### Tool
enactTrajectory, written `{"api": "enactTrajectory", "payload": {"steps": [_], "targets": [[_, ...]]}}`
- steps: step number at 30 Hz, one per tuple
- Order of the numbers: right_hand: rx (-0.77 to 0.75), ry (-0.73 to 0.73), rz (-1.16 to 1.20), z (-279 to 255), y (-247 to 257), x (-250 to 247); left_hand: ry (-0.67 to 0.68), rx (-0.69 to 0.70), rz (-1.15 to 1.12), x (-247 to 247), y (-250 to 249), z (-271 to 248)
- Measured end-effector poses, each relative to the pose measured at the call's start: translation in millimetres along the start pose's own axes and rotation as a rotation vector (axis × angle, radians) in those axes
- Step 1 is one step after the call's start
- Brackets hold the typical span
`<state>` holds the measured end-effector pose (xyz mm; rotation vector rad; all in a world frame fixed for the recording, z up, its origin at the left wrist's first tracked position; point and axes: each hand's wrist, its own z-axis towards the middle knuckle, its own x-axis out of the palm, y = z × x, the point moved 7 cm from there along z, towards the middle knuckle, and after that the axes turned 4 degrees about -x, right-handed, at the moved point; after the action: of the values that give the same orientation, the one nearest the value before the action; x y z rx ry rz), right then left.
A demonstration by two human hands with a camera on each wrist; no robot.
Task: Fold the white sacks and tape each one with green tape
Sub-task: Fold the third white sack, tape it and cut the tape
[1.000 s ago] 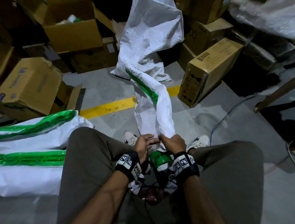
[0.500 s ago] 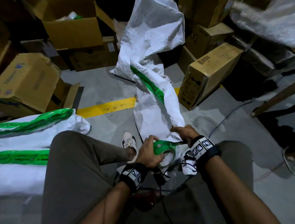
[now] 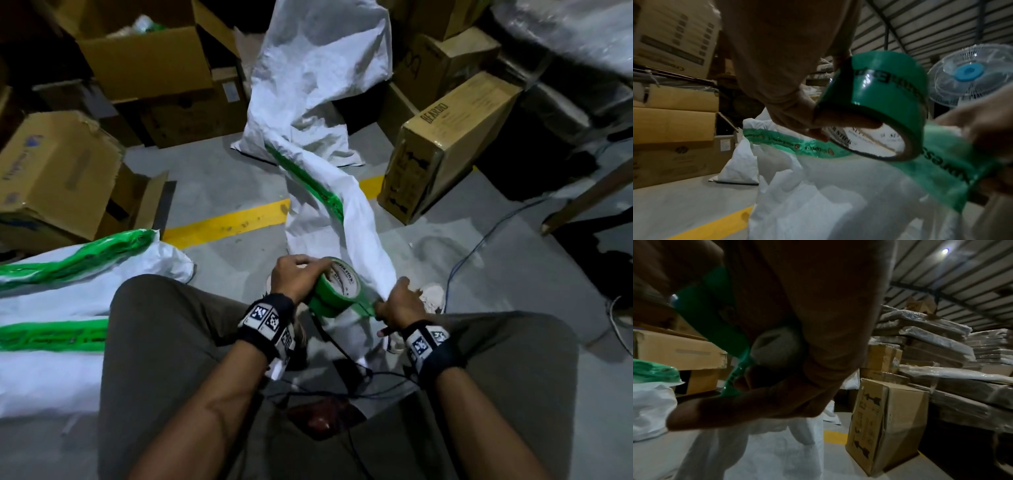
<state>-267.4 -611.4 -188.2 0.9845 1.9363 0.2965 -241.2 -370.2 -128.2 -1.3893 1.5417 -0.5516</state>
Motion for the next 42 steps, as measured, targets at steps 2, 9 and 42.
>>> {"api": "enactTrajectory", "payload": {"steps": [2, 9, 42], "targets": [[-0.073, 0.026, -0.034, -2.1, 1.2, 10.9, -0.05, -0.046, -0.067, 1.0, 0.2, 8.1], [-0.129, 0.007, 0.179, -0.2, 6.3, 8.6, -0.24, -0.289, -0.343, -6.8, 24.1, 15.6], [-0.249, 0.13, -0.05, -25.2, 4.6, -26.2, 0.16, -0.47, -0.396, 47.0, 67.2, -26.0]]}}
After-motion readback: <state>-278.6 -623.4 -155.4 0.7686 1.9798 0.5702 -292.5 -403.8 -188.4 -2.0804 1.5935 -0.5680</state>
